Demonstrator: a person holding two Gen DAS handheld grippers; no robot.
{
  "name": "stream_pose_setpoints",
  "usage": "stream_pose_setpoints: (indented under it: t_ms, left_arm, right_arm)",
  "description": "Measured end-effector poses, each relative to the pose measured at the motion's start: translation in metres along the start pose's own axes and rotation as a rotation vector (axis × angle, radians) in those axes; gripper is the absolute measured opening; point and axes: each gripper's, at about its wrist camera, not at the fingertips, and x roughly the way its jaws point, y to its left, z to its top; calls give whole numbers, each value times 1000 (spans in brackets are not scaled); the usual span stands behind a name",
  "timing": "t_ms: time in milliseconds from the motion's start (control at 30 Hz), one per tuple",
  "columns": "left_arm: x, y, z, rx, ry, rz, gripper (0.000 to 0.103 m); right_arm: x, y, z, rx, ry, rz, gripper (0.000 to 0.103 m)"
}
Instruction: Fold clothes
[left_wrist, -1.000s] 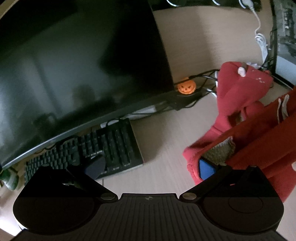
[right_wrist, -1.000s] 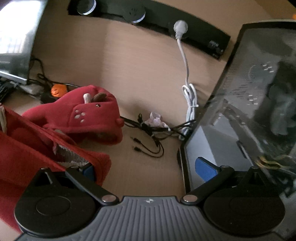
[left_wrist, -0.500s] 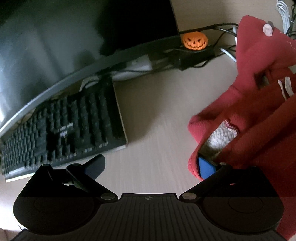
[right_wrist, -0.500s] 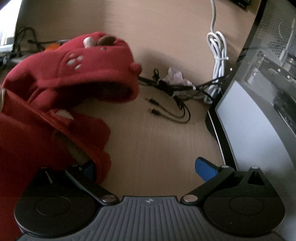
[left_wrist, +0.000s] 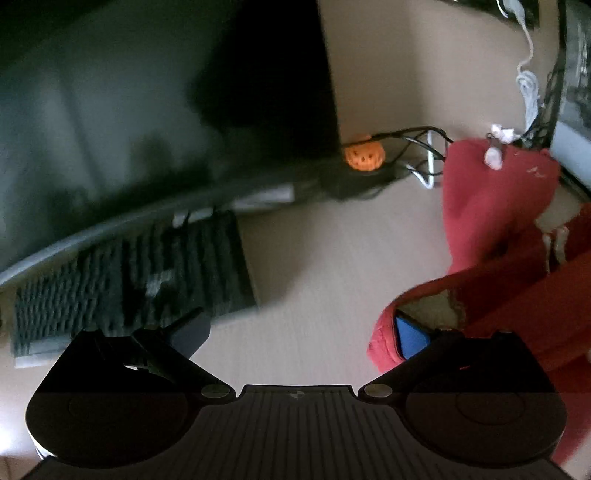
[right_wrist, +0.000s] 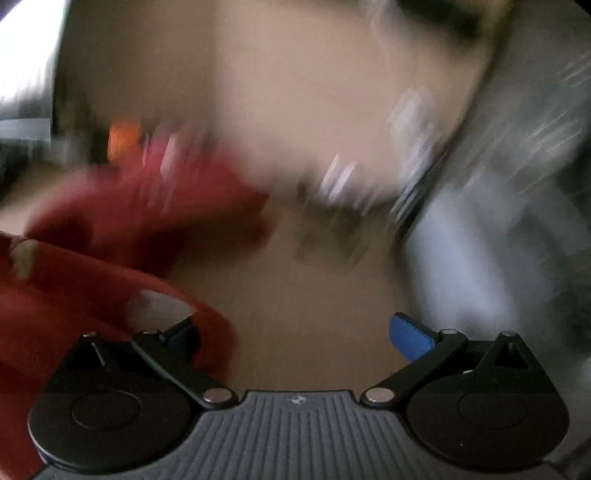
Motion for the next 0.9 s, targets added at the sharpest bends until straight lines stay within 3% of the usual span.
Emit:
stream_pose_setpoints:
  t_ms: [67,167,233,300,333,433,500,533,600,700,733,767,900]
  left_arm:
    - [24,-1,5,-67,43,-47,103]
    - [4,21,10,-268,-12,-191,103]
    - [-30,35,11,-335,-117,-287,103]
    - [-59,39,12,-317,-197,-319,103]
    - [-72,38,12,-291,-233,-339,103]
    - [-89,17,3,-105,-227,-468,103]
    - [-81,-13,-11,52,-153,-455,103]
    - [-72,-30,-17,124,-113,-397,103]
    - [-51,-59,-25,229,-58,-275,103]
    - [-15,-74,-16,230,-105,17,103]
    - [-8,-69,-11,180,-124,134,103]
    - [-2,-64,-6,131,-141,240,103]
    - [-20,-53,-9,30,-166,48,103]
  right_arm:
    - [-20,-10,0,88,-66,58,102]
    - [-51,-26,-2,217,-177,138,103]
    - [-79,-35,-5,228,-286,112,103]
    - [-102,-38,-8,196,-368,77,103]
    - [-108,-33,-11,142,-367,94,103]
    - [-106,-7,-28,-5,-294,181,103]
    - [-89,19,-37,-92,-220,235,103]
    - [-78,32,-39,-123,-197,227,103]
    - [-51,53,-35,-151,-203,108,103]
    - [-31,53,-29,-41,-298,-173,103]
    - [-28,47,-27,15,-316,-234,103]
    - [-28,36,-28,63,-297,-226,103]
    - [-37,13,-40,72,-250,-173,103]
